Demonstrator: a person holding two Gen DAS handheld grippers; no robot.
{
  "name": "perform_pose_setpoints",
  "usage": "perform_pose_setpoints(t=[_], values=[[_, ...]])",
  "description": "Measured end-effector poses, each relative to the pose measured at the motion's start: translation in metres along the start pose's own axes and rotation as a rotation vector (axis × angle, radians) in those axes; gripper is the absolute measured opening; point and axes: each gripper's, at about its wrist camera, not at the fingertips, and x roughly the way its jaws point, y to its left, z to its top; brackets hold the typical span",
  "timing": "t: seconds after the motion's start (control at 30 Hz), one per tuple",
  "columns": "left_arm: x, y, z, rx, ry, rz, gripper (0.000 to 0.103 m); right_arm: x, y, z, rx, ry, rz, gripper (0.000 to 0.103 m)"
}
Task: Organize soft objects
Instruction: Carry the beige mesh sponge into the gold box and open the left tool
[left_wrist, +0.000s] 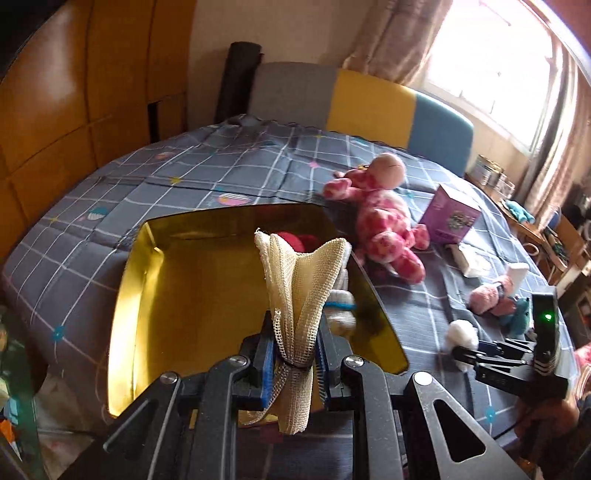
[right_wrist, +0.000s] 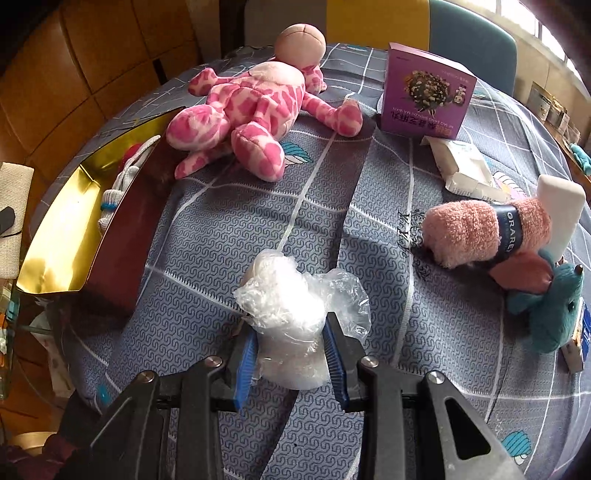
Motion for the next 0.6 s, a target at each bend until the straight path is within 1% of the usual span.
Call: perform_pose_setpoints(t=[0.2,0.3,0.4,0.6], values=[[0.008,0.01,0.001,-0.023,0.02,0.004,0.019,0.001,-0.001,-0.001,-0.005,-0.008,0.0,0.034],[0.019,0.023,0.004,-0.08,0.058,-0.03,0.019,0.0,-0.001,-0.001,0.0,-0.011,0.002,0.034],[0.03,0.037,0.013,-0.13,0.083,-0.045,0.019,0.0,-0.002,-0.002,0.006,-0.015,0.009,0.034],[0.059,0.052,0.038,-0.181,0.114,-0.049,0.019,0.0,-0.003,-0.002,0.014,-0.019,0.017,0.034]])
